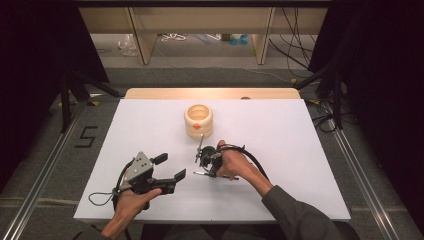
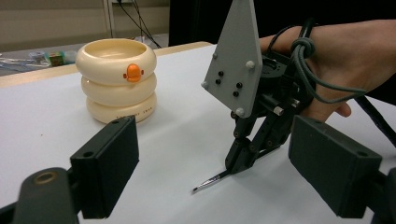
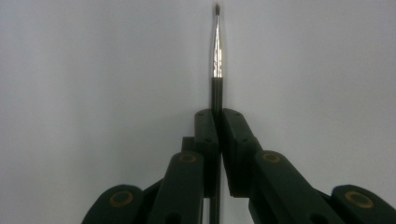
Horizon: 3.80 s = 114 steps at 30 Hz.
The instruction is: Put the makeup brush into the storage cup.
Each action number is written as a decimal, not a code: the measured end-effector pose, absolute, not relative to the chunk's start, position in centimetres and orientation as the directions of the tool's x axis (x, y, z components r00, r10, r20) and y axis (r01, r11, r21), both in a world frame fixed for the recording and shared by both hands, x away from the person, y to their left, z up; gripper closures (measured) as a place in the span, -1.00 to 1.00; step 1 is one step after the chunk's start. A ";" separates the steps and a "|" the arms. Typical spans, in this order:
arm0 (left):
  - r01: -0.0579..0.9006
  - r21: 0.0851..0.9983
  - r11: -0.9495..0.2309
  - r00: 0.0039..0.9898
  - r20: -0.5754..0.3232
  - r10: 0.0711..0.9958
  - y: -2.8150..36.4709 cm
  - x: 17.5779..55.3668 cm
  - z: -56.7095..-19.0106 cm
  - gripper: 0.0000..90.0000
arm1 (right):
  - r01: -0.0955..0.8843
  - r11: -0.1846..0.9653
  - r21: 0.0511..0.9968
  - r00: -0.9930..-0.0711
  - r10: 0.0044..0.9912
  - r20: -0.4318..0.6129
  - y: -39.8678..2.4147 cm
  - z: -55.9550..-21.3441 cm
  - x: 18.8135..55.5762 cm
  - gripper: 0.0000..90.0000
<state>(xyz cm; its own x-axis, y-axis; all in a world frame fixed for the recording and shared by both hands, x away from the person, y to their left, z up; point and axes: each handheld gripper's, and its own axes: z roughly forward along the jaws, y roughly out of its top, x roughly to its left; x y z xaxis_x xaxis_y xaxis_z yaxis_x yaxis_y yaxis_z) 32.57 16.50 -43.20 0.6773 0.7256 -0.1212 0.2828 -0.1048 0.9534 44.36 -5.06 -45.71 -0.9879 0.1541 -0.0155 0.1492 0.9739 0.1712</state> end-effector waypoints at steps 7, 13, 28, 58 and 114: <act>0.286 0.954 -0.096 0.673 -0.128 0.729 16.5 32.5 -43.2 -0.65 | 0.151 0.962 0.226 -0.986 0.164 -0.038 -5.6 -44.7 44.8 0.91; 0.286 0.953 -0.096 0.672 -0.127 0.730 16.5 32.5 -43.1 -0.65 | 0.185 0.935 0.302 -0.980 0.199 -0.016 -6.0 -43.6 44.6 0.91; 0.285 0.954 -0.098 0.672 -0.126 0.730 16.5 32.5 -43.2 -0.65 | 0.215 0.832 0.511 -0.965 0.261 -0.019 -8.3 -40.1 45.7 0.91; 0.301 0.951 -0.077 0.665 -0.151 0.731 16.4 32.4 -43.2 -0.65 | 0.231 0.551 0.802 -0.934 0.357 0.023 -10.6 -37.4 47.2 0.91; 0.272 0.958 -0.093 0.665 -0.117 0.738 16.7 32.7 -43.2 -0.65 | 0.261 0.305 0.916 -0.868 0.489 0.085 -11.6 -35.8 52.1 0.91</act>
<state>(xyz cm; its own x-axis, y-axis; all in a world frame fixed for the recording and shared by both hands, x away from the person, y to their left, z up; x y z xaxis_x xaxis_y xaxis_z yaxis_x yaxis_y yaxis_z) 32.69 16.71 -43.17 0.6650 0.7376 -0.1173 0.2717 -0.0927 0.9579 52.06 -11.62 -35.76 -0.8682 0.4889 0.0846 0.2610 0.3051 0.9158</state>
